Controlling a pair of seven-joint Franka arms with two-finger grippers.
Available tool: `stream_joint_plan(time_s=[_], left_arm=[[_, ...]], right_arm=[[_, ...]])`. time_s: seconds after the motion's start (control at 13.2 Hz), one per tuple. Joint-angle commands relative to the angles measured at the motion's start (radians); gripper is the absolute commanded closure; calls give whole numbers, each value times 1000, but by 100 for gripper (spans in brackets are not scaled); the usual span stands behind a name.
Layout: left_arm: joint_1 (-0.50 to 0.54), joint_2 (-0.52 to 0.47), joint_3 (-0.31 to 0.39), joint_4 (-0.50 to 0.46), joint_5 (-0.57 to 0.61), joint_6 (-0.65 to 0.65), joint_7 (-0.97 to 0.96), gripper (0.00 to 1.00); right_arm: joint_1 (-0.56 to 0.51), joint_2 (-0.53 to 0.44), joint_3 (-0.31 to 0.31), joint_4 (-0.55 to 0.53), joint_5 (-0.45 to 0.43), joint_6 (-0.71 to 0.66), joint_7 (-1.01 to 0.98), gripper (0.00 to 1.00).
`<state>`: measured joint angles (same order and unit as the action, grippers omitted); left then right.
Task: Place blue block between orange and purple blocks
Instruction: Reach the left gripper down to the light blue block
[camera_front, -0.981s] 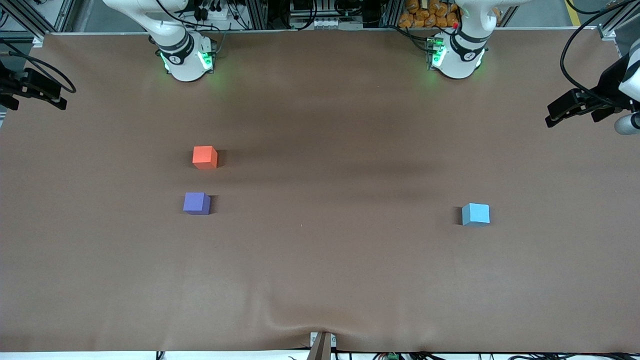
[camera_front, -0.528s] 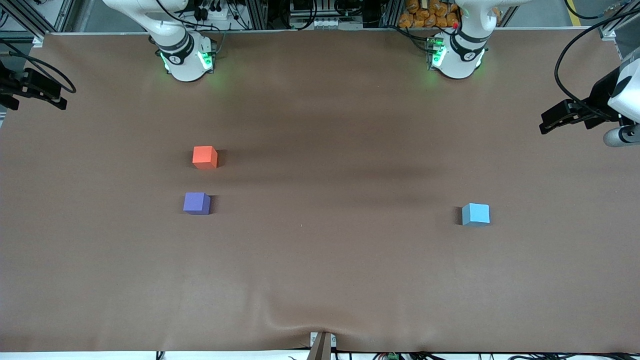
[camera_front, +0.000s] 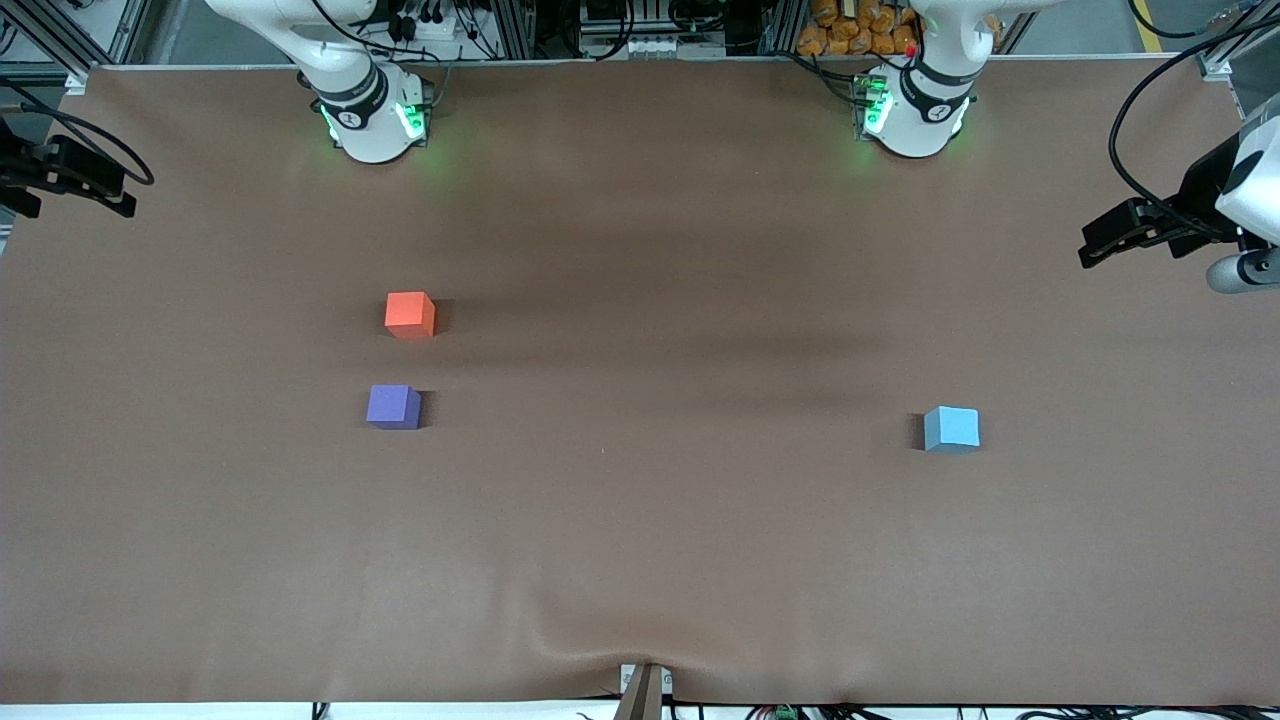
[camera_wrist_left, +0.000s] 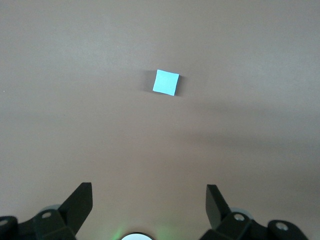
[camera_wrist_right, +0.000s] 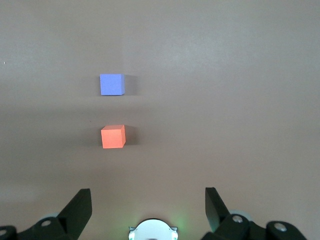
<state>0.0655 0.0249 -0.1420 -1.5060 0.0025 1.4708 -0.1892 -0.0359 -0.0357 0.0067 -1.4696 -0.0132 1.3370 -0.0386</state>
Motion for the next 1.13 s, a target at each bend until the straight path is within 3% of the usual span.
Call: stream_joint_plan(time_s=[0.0, 0.91, 1.06], left_arm=[[5, -17, -2, -2, -19, -3, 20, 0], [10, -30, -1, -23, -19, 8, 20, 0], [10, -26, -1, -92, -15, 95, 19, 0]], right_arm=[[-19, -23, 15, -21, -10, -2, -4, 0], [-16, -23, 15, -20, -10, -10, -4, 0], [-16, -23, 15, -21, -10, -10, -4, 0]])
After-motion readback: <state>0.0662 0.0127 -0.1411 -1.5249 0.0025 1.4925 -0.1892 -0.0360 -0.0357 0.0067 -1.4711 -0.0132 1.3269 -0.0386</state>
